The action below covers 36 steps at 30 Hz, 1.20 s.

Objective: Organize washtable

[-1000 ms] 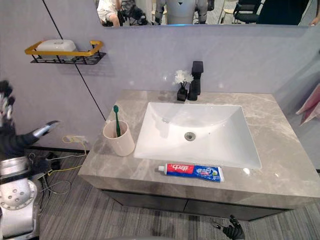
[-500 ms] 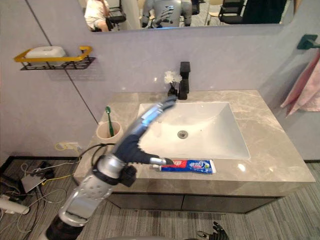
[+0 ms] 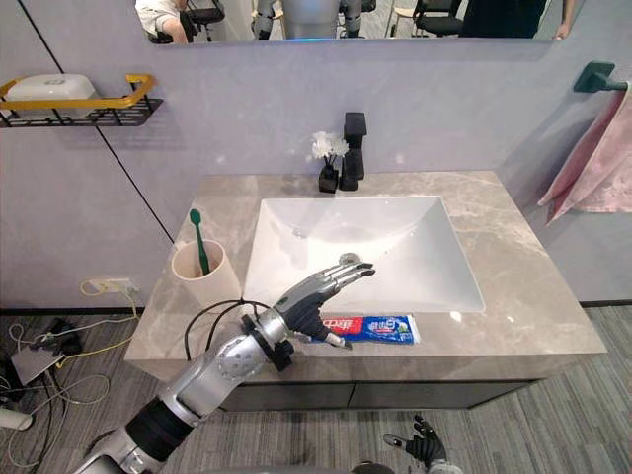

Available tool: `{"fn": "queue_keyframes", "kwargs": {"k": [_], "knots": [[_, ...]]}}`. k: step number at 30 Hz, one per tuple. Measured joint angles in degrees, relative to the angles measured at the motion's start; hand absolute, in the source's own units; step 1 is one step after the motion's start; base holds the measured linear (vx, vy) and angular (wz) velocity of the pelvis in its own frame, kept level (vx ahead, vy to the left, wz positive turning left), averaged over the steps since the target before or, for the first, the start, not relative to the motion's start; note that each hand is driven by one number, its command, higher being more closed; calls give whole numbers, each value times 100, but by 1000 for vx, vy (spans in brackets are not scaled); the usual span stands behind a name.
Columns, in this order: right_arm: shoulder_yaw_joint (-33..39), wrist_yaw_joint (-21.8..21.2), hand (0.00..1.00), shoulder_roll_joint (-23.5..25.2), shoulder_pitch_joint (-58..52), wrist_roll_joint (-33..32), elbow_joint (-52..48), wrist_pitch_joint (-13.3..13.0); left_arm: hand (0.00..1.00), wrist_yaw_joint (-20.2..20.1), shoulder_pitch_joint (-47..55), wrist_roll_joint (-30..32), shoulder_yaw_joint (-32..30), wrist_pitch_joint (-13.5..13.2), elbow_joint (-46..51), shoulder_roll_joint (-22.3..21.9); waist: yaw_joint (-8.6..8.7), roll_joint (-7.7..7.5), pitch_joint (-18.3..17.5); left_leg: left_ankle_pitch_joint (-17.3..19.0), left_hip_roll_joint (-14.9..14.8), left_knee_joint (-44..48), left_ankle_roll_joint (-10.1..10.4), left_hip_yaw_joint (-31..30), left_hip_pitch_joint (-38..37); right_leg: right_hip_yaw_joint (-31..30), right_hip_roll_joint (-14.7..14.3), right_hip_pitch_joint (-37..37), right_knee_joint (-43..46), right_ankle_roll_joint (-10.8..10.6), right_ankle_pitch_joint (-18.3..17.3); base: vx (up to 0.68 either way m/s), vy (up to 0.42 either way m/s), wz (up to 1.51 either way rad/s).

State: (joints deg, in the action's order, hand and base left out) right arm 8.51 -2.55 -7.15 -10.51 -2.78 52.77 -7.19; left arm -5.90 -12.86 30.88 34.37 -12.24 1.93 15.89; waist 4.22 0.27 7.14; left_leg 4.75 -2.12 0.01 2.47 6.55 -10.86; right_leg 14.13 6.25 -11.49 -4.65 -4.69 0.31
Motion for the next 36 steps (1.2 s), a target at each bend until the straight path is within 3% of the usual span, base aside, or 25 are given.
{"fn": "queue_keyframes", "kwargs": {"k": [14,19,36], "knots": [[-4,10,0,30,-23,-2,-20,32,0,97,0,765,112,89,-634,-120,31,-1,1,-8,-8,-2,4,19,-2,-1,-15,-38,-102,8,90,-34,-6,-1],[-10,8,0,125,-20,2,-19,92,0,117,0,801,82,237,-712,-127,31,-24,12,-8,-4,-2,5,12,-22,0,-9,-57,-102,5,92,0,0,0],[-25,9,0,159,-113,6,-11,113,0,357,0,706,-386,308,-716,-222,129,-113,59,-11,1,-66,5,14,-108,4,-9,-105,-127,-3,98,-22,-2,0]]}}
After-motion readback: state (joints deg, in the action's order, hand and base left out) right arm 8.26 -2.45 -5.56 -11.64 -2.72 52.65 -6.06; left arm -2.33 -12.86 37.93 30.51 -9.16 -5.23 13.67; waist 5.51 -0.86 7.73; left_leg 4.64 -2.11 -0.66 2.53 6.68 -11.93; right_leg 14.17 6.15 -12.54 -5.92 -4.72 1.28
